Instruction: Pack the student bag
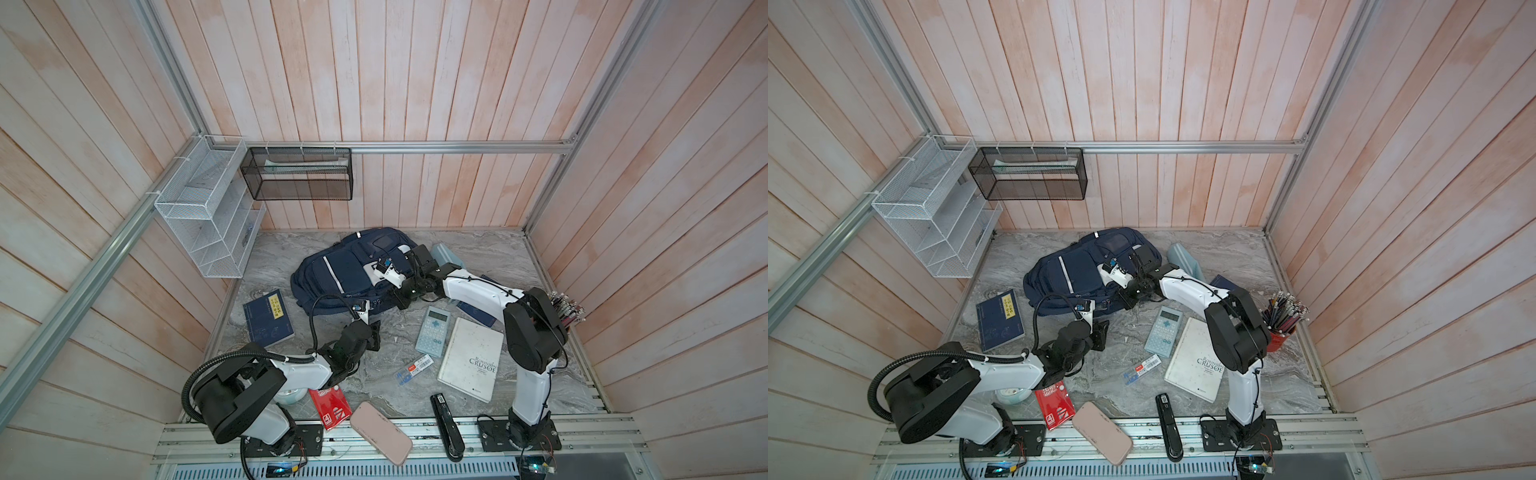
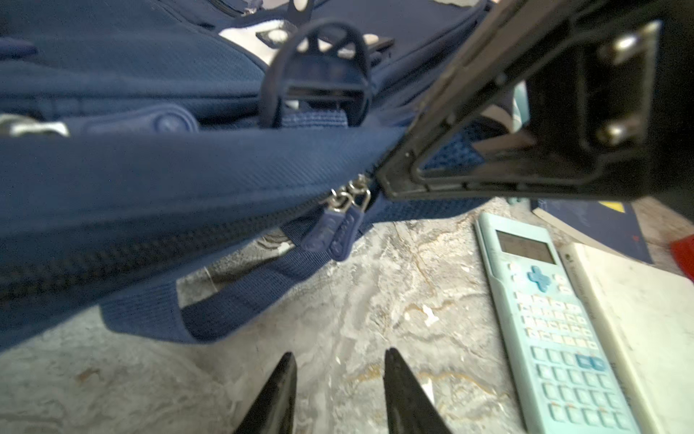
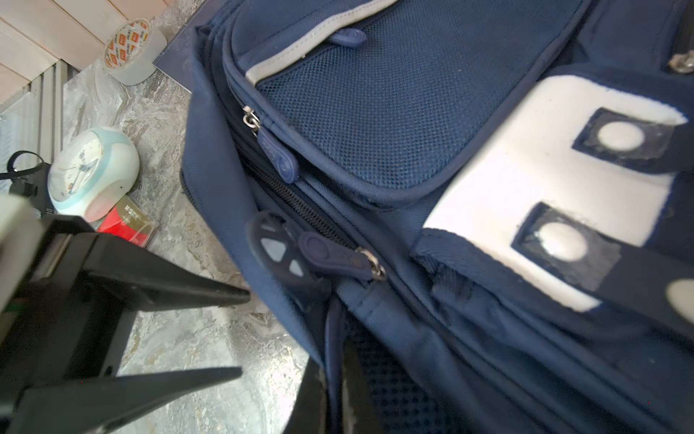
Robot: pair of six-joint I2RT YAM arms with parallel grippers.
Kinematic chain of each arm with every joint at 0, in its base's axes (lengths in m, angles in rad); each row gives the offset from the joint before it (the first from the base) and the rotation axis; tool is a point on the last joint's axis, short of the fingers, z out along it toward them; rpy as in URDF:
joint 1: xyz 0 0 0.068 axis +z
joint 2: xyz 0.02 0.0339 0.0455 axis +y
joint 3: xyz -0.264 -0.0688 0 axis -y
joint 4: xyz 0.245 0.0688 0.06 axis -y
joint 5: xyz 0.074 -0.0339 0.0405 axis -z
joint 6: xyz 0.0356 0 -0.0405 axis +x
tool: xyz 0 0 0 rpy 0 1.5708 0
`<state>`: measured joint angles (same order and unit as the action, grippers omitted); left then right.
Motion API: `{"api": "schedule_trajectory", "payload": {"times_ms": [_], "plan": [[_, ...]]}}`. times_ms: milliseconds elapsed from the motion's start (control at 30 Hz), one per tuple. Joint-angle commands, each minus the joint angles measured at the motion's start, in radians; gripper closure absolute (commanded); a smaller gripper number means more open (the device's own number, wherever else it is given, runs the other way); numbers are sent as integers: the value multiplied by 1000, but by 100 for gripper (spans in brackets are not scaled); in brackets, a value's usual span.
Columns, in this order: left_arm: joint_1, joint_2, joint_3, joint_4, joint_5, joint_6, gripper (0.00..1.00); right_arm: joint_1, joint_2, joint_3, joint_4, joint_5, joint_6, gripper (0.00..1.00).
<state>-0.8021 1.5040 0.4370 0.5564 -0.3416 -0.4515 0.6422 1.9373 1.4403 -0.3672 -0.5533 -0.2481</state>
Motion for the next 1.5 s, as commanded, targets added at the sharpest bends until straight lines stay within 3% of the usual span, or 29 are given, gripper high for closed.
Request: {"api": "schedule_trajectory", "payload": {"times_ms": [0, 233, 300, 367, 433, 633, 700, 733, 800, 833, 1167, 1467], "plan": [[17, 27, 57, 66, -63, 61, 59, 14, -8, 11, 3, -92, 25, 100], [49, 53, 108, 70, -11, 119, 73, 14, -21, -12, 9, -121, 19, 100], [49, 74, 140, 27, -24, 130, 88, 18, -24, -13, 6, -123, 15, 100], [52, 91, 143, 27, -41, 130, 93, 20, -29, -19, 9, -126, 13, 100], [52, 96, 135, 45, -31, 126, 94, 19, -35, -26, 15, -125, 16, 100], [53, 157, 153, 20, -80, 91, 77, 34, -40, -26, 22, -133, 27, 100], [54, 179, 172, 24, -80, 110, 76, 42, -40, -24, 20, -140, 27, 100], [55, 187, 189, 11, -87, 119, 80, 44, -41, -25, 27, -151, 34, 100], [61, 178, 202, 3, -90, 121, 98, 46, -40, -30, 28, -139, 32, 100], [65, 157, 188, 15, -75, 115, 100, 44, -39, -31, 23, -116, 27, 100], [152, -49, 50, -113, 58, 10, 100, -10, -44, -80, 13, 25, 43, 100], [153, -124, -11, -182, 23, -29, 100, -14, -50, -79, 43, 11, 61, 100]]}}
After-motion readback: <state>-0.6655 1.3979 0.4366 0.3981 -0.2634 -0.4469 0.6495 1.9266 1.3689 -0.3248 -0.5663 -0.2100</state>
